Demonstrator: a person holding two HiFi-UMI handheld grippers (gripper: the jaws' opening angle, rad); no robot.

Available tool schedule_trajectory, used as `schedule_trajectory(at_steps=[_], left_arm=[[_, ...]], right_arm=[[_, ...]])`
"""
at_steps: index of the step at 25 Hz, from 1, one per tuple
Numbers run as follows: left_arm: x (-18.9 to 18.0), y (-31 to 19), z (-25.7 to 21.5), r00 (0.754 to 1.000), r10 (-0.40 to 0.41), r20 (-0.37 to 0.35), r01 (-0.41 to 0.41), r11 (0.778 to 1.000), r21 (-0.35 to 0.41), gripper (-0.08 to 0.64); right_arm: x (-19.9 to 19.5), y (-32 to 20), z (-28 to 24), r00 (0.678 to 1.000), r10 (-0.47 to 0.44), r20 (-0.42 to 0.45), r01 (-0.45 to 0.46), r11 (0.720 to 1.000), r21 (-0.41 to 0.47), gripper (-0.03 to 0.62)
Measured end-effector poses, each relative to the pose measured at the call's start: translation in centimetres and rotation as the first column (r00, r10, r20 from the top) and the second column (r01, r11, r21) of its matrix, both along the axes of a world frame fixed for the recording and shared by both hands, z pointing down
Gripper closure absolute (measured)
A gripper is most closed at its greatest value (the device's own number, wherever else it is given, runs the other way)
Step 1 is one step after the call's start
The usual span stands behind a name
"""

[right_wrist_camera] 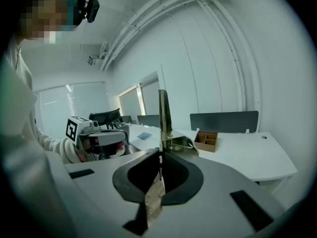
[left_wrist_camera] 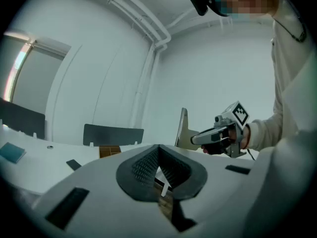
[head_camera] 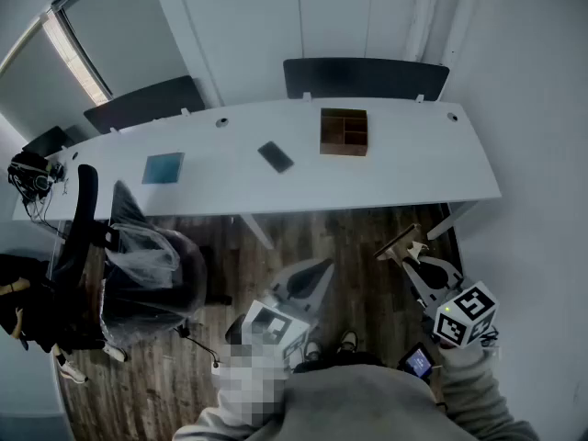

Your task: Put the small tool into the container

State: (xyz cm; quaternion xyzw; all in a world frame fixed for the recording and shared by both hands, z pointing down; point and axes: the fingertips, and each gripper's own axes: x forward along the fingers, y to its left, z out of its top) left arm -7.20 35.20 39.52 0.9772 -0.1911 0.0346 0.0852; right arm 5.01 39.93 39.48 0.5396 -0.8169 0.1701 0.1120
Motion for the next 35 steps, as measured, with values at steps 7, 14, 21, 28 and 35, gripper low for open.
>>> schedule_trajectory(at_steps=[7,14,21,28,35], left_arm=[[0.1,0.5,0.1,1.0,0.001,-0.002,-0.001,1.0,0.002,0.565],[0.6,1.2,0.6,0.999,0.03,-0.022,-0.031,0.999,-0.035,0.565],[2.1,1.4,0.2,0.999,0.038,-0.027,-0.038,0.999,-0.021,0.565],[4.6,1.6,0.8,0.998,0.055,0.004,-0.055,0.998,-0.022,0.565],[7.6,0.0,-0.1,0.998,0.056,0.03,-0.056,0.998,0.015,0.565]], right_arm=[[-0.5,0.1,0.3,1.0,0.001,-0.005,-0.001,1.0,-0.009,0.571],[0.0,0.1,0.9,1.0,0.015,0.022,-0.014,1.0,-0.024,0.571],[1.2,0.2,1.4,0.999,0.017,0.036,-0.016,0.999,-0.029,0.571],[3.2,0.5,2.7,0.996,0.023,0.087,-0.019,0.999,-0.047,0.571],[7.1,0.8,3.2,0.989,0.03,0.145,-0.024,0.999,-0.04,0.571]])
